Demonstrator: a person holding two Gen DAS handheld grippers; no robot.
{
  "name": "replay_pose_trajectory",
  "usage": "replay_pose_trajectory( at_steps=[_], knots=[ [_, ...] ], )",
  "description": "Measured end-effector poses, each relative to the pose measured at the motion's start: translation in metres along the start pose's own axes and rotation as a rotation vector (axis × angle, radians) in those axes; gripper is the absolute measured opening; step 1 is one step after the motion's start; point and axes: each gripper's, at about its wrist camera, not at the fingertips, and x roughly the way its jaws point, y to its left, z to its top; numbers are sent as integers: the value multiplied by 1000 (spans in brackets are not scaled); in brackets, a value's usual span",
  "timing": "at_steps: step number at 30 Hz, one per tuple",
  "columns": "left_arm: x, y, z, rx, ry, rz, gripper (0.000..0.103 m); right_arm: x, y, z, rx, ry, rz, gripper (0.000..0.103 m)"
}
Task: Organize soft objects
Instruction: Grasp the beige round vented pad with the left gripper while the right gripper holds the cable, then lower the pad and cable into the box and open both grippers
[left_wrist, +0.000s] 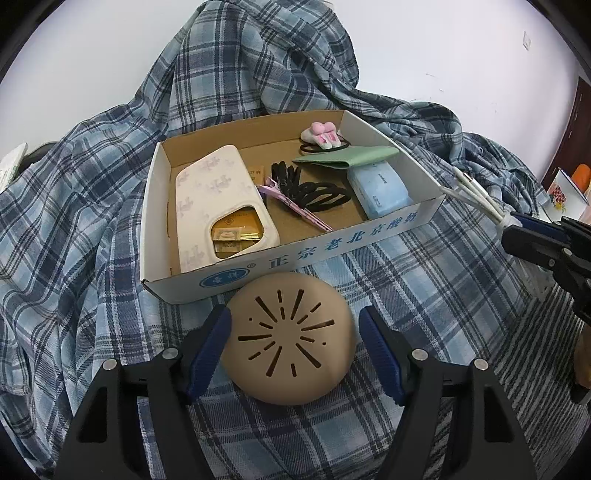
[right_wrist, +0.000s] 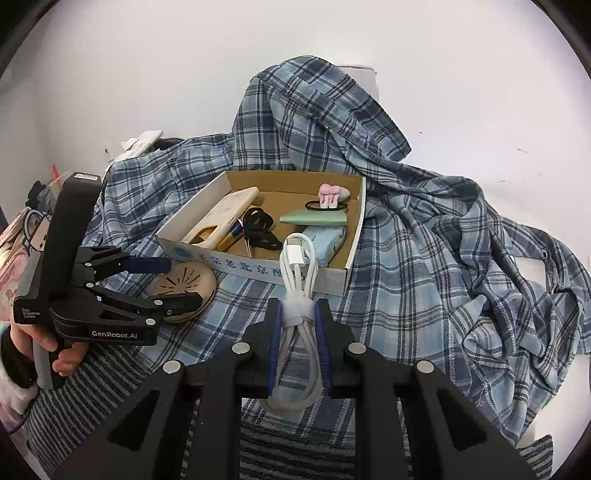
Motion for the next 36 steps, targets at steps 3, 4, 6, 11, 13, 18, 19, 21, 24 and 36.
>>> replay_pose_trajectory(
  at_steps=[3, 4, 6, 11, 13, 18, 19, 21, 24, 36],
  knots=[
    [2, -1, 0, 4, 9, 5, 79, 0, 0, 0, 1, 1, 1, 17],
    [2, -1, 1, 6, 8, 6, 80, 0, 0, 0, 2, 0, 2, 17],
    [2, 0, 0, 2, 10, 12, 82, 0, 0, 0, 2, -1, 1, 17],
    [6, 3, 0, -9, 32, 17, 85, 0, 0, 0, 3, -2, 2, 17],
    [7, 1, 0, -3, 38, 27, 85, 0, 0, 0, 4, -3, 1, 17],
    [8, 0, 0, 7, 46, 37, 84, 0, 0, 0, 4, -3, 2, 17],
    [9, 0, 0, 8, 48, 40, 84, -1, 0, 0, 5, -3, 2, 17],
    [10, -1, 0, 10, 53, 44, 84, 0, 0, 0, 5, 0, 3, 17],
    [12, -1, 0, 12, 65, 46, 84, 1, 1, 0, 4, 7, 3, 17],
    [-11, 2, -5, -7, -73, 26, 82, -2, 0, 0, 2, -16, 1, 17]
  ],
)
